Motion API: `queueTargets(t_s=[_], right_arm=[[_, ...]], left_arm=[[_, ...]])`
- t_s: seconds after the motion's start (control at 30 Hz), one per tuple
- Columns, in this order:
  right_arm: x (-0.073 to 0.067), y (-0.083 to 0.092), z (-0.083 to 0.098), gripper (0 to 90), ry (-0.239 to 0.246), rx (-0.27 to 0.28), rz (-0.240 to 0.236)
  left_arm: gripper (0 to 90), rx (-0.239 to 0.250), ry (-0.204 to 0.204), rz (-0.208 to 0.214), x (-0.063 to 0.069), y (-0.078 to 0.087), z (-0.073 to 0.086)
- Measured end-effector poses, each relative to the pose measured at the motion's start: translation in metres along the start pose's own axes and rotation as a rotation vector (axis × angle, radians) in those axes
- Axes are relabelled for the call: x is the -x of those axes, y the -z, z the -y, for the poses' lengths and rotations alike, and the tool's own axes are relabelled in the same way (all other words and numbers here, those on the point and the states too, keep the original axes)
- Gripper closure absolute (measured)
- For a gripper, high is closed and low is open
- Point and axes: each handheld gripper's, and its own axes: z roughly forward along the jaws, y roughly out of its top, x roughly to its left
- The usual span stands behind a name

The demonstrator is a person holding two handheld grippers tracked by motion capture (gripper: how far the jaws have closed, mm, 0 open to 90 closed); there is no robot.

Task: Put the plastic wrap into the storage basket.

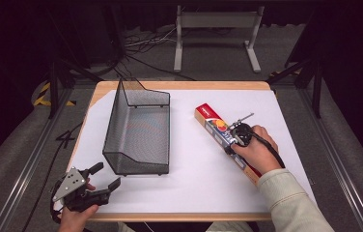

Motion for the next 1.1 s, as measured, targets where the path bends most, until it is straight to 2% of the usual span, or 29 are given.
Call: queueTargets(t_s=[0.37,0.57,0.67,0.87,1.1], right_arm=[[-0.002,0.004,-0.004,41.2,-0.032,-0.009,-0.008],[-0.001,0.013,-0.007,41.2,-0.053,-0.016,-0.010],[-0.001,0.021,-0.008,41.1,-0.092,-0.011,-0.020],[-0.003,0.032,-0.012,41.0,-0.136,-0.008,-0.025],[-0.007,0.050,-0.018,41.0,-0.136,0.008,-0.025]], left_arm=[[18.1,-0.006,-0.001,-0.004,-0.001,0.001,0.000],[18.1,-0.005,0.000,-0.007,-0.001,0.001,0.000],[18.3,-0.004,0.004,-0.010,-0.001,0.001,0.000],[18.2,-0.004,0.007,-0.006,-0.002,0.001,0.000],[18.2,0.000,0.022,-0.011,-0.003,0.001,0.000]])
